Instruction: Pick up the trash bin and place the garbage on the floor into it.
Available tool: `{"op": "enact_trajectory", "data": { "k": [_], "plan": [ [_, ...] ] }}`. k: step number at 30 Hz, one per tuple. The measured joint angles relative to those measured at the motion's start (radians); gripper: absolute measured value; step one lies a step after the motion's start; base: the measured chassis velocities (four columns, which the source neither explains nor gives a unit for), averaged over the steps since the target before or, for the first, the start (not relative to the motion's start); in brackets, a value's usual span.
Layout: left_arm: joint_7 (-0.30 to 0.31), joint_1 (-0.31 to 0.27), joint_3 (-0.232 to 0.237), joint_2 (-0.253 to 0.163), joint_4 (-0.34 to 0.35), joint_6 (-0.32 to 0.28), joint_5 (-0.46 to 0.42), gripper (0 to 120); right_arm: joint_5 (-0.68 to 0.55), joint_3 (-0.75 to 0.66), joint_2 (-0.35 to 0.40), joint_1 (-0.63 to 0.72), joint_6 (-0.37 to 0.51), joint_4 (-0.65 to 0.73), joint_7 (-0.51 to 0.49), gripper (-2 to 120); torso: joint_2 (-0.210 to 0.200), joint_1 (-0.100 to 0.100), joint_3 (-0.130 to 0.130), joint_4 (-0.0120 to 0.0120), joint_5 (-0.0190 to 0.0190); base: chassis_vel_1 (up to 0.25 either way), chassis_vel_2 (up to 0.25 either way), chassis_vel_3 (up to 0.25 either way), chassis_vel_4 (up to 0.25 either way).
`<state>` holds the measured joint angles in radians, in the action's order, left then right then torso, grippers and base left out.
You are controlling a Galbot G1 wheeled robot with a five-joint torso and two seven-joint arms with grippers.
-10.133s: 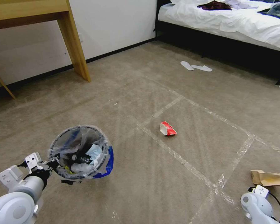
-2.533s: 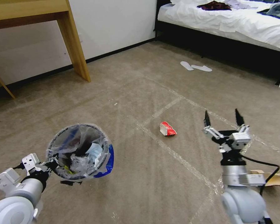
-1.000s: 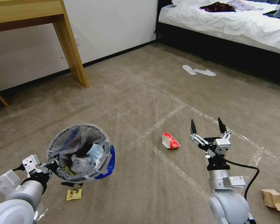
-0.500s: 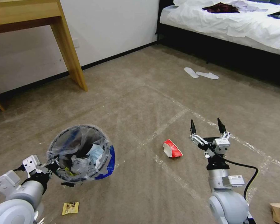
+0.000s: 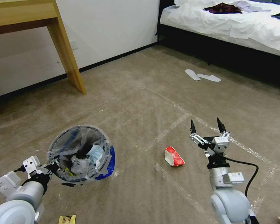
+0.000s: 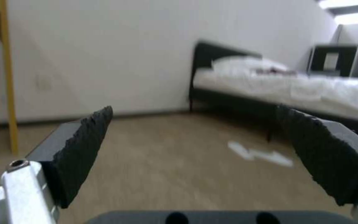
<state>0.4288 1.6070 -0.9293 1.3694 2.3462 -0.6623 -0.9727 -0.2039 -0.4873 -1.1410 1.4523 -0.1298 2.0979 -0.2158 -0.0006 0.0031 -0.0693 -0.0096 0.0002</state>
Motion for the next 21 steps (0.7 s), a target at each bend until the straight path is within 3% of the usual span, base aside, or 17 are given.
{"op": "enact_trajectory", "data": {
  "k": [3, 5, 6, 7, 8, 10, 16, 21],
  "plan": [
    [0.0, -0.002, 0.0, 0.0, -0.003, 0.0, 0.0, 1, -0.026, 0.008, 0.039, -0.007, 0.054, -0.001, -0.031, 100, 0.0, 0.0, 0.0, 0.0, -0.0001, 0.0, 0.0, 0.0, 0.0],
    [-0.001, -0.007, 0.0, -0.001, -0.013, 0.001, 0.0, 1, -0.131, 0.047, 0.13, -0.024, 0.226, -0.011, -0.125, 100, 0.0, 0.0, 0.0, 0.0, 0.0, 0.0, 0.0, 0.0, 0.0],
    [-0.001, -0.007, 0.0, -0.001, -0.013, 0.001, 0.0, 1, -0.131, 0.047, 0.13, -0.024, 0.226, -0.011, -0.125, 100, 0.0, 0.0, 0.0, 0.0, 0.0, 0.0, 0.0, 0.0, 0.0],
    [-0.001, -0.009, -0.002, -0.003, -0.019, 0.003, 0.0, 1, -0.199, 0.074, 0.164, -0.038, 0.319, -0.017, -0.187, 100, 0.0, 0.0, 0.0, 0.0, 0.0, 0.0, 0.0, 0.0, 0.0],
    [-0.001, -0.009, -0.002, -0.003, -0.019, 0.003, 0.0, 1, -0.199, 0.074, 0.164, -0.038, 0.319, -0.017, -0.187, 100, 0.0, 0.0, 0.0, 0.0, 0.0, 0.0, 0.0, 0.0, 0.0],
    [-0.002, -0.01, -0.003, -0.005, -0.026, 0.004, 0.0, 1, -0.263, 0.109, 0.19, -0.061, 0.422, -0.031, -0.245, 100, 0.0, 0.0, 0.0, 0.0, 0.0, 0.0, 0.0, 0.0, 0.0],
    [-0.006, -0.013, -0.003, -0.002, -0.036, 0.007, 0.004, 1, -0.34, 0.192, 0.22, -0.125, 0.551, -0.076, -0.291, 100, 0.0, 0.0, 0.0, 0.0, -0.0001, 0.0, 0.0, 0.0, 0.0],
    [-0.006, -0.011, -0.003, -0.001, -0.034, 0.007, 0.005, 1, -0.363, 0.224, 0.218, -0.148, 0.582, -0.087, -0.295, 100, 0.0, 0.0, 0.0, 0.0001, -0.0002, 0.0, 0.0, 0.0, 0.0]
  ]
}}
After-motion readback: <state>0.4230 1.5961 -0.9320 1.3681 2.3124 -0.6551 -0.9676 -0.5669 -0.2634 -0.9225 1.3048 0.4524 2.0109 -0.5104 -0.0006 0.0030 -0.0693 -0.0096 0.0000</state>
